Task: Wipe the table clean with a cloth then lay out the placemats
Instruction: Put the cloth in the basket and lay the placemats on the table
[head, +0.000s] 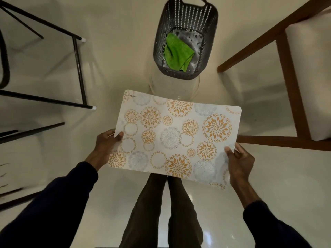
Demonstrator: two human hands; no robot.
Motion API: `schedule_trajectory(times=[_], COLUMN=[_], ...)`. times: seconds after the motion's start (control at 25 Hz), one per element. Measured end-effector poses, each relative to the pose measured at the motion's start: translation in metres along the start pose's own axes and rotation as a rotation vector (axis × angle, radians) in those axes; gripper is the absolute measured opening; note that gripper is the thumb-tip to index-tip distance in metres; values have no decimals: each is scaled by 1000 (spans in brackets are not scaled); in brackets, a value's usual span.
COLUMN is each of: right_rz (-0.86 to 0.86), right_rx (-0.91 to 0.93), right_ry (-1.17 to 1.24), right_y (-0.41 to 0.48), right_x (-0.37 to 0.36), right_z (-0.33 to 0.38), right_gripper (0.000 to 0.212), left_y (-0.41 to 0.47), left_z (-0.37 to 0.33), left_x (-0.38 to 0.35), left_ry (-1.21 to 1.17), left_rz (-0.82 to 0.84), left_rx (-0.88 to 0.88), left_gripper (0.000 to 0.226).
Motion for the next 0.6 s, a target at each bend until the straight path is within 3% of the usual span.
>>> schedule_trajectory(times=[0.28,0.6], right_rz=[11,99], right_rx=[178,407], right_ry=[-132,-186], right_y=[-75,-134], right_x=[43,49], right_z=[104,260], right_gripper=[21,14], left_y=[-137,-225], left_z=[-61,-120], left_x=[80,156], left_ry=[-202,-479], left_rz=[-94,-238], left_rx=[-31,-80], left_gripper=[7,25])
Point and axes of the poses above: each hand's wrist, its own y-axis towards the middle knuckle, its own x-axis out of the back of the hand, z = x × y, the point moved 2 cm from there along y, towards the middle knuckle, and after that the axes turned 9 degrees about -y, right-handed, at the moved point
